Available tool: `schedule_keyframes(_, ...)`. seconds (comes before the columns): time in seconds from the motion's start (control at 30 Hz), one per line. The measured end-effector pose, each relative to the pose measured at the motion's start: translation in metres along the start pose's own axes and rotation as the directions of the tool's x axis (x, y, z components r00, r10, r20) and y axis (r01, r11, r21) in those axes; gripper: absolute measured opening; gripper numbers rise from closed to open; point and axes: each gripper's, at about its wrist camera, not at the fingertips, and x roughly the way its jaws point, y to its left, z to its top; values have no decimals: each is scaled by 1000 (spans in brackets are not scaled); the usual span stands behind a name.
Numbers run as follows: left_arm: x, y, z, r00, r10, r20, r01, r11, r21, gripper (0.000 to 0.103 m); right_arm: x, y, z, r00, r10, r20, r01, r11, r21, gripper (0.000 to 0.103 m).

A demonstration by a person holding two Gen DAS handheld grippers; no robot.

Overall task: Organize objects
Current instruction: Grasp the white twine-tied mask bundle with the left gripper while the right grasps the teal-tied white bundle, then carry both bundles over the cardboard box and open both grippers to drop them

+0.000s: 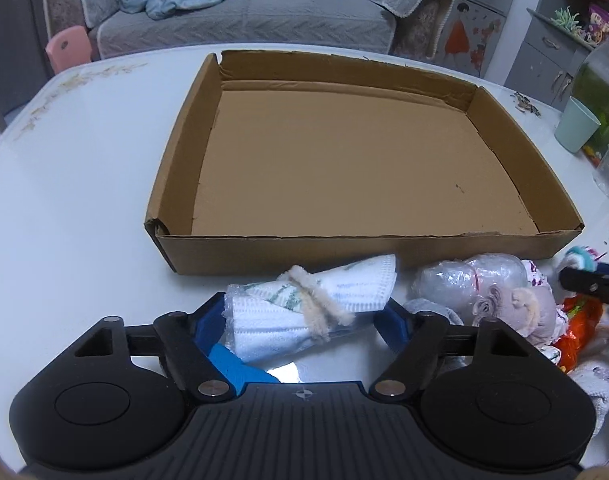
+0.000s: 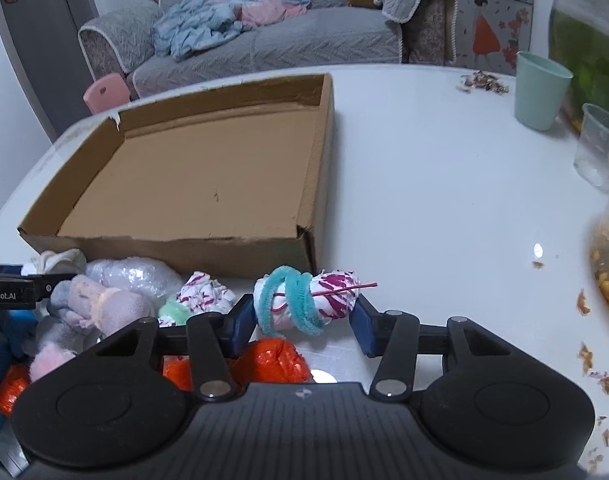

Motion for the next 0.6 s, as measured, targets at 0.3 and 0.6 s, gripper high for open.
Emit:
schedule_keyframes(0.3,-60,11,1,995,-14,98,12,1000,21,78,-51,-5,8,990,48,131,-45,999,-27,47)
schedule_keyframes(0.6,-91,19,56,972,-13,235,-18,992,126,79,-69,33,70,956,186,226,-129,961,-243,47)
